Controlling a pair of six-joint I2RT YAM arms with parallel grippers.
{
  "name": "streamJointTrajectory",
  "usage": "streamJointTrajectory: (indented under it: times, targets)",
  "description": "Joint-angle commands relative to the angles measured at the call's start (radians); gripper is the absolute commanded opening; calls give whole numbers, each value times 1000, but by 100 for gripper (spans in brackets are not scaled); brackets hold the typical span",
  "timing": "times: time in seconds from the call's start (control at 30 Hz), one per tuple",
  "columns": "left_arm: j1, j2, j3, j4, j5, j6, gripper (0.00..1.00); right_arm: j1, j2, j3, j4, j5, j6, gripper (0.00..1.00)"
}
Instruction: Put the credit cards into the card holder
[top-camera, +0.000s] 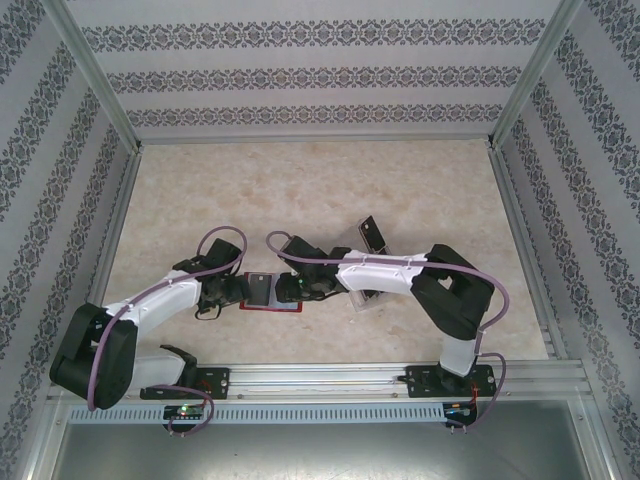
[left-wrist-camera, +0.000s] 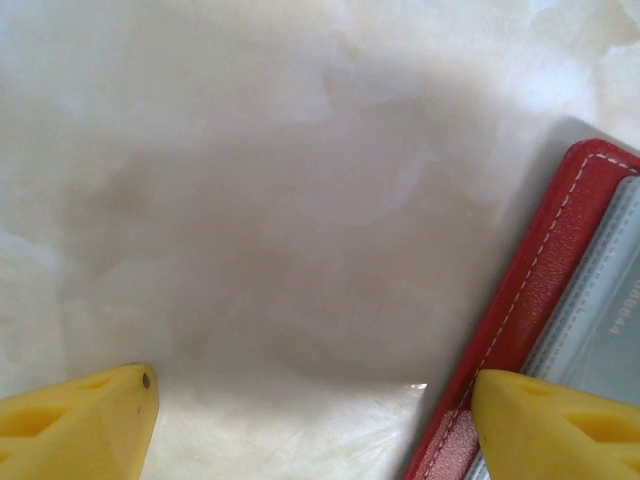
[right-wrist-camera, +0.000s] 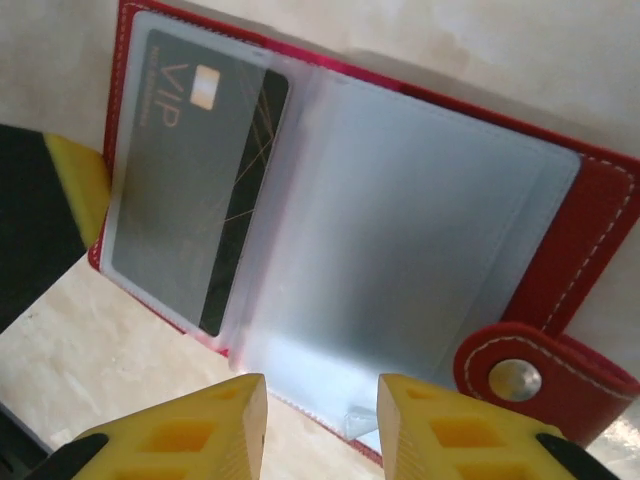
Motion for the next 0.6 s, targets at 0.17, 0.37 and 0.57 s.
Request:
streamJointTrajectory:
  times: [0.17, 0.37, 0.57]
  targets:
    - [-87, 28, -26, 54, 100, -75, 82, -95, 4, -23, -14, 46, -14, 36]
    - [-104, 20, -8, 49, 96, -85, 82, -118, -29, -16, -42, 42, -37, 36]
    - [-104, 22, 5, 29, 61, -62, 82, -55, -71, -22, -40, 32, -8, 35]
